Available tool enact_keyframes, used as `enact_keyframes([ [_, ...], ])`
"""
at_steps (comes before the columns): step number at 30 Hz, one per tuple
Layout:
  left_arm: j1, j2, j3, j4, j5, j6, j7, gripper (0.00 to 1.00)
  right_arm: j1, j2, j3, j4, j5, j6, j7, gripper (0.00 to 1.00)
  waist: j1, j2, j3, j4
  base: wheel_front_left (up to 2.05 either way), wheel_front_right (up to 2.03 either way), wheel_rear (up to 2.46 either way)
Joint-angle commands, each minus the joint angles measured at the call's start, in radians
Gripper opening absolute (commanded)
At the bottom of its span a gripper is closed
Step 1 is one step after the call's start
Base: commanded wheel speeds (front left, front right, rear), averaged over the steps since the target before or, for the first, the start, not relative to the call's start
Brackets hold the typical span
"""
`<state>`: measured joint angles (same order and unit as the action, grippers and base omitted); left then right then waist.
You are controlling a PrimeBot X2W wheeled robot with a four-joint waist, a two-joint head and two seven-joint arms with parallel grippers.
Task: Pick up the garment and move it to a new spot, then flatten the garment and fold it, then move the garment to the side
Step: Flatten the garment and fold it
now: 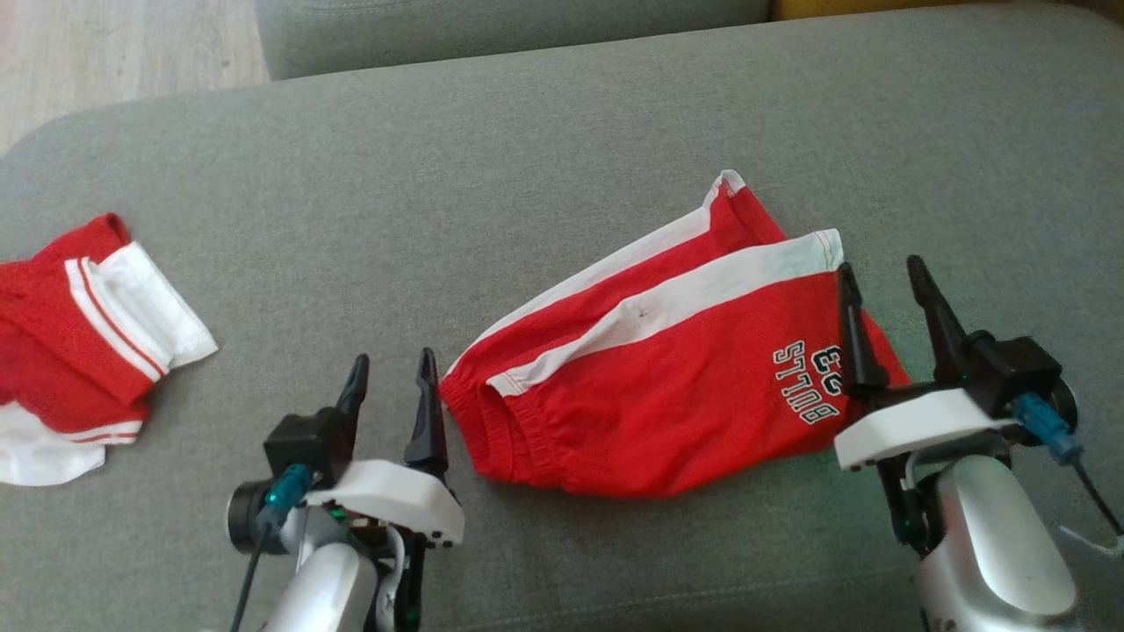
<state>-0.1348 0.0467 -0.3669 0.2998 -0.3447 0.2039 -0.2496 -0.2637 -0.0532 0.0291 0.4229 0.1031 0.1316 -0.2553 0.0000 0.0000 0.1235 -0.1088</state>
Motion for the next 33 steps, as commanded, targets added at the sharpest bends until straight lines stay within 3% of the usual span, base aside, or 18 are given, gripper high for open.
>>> enact_keyframes([
  [1, -0.043, 0.004, 0.021, -0.033, -0.002, 0.005, -0.012, 1.00, -0.018, 0.003, 0.033, -0.031, 0.006, -0.001, -0.006, 1.00, 0.0000, 0.0000, -0.001, 0.004, 0.00, 0.00, 0.00],
  [4, -0.044, 0.004, -0.009, -0.040, -0.019, -0.009, -0.012, 1.00, -0.012, 0.003, 0.040, -0.024, 0.009, -0.001, -0.006, 1.00, 0.0000, 0.0000, 0.000, 0.009, 0.00, 0.00, 0.00],
  [10, -0.043, 0.004, -0.143, -0.017, -0.132, -0.083, -0.012, 1.00, -0.001, 0.003, 0.039, -0.004, 0.003, -0.001, -0.006, 1.00, 0.0000, 0.0000, 0.005, 0.009, 0.00, 0.00, 0.00],
  [17, -0.083, 0.004, -0.274, 0.077, -0.269, -0.112, -0.012, 1.00, -0.010, 0.003, 0.043, 0.006, 0.004, -0.001, -0.006, 1.00, 0.0000, 0.0000, 0.023, -0.003, 0.00, 0.00, 0.00],
  [33, -0.156, 0.004, -0.218, 0.094, -0.339, -0.079, -0.012, 1.00, -0.025, 0.003, 0.049, 0.013, 0.011, -0.001, -0.006, 1.00, 0.0000, 0.0000, 0.055, -0.019, 0.00, 0.00, 0.00],
])
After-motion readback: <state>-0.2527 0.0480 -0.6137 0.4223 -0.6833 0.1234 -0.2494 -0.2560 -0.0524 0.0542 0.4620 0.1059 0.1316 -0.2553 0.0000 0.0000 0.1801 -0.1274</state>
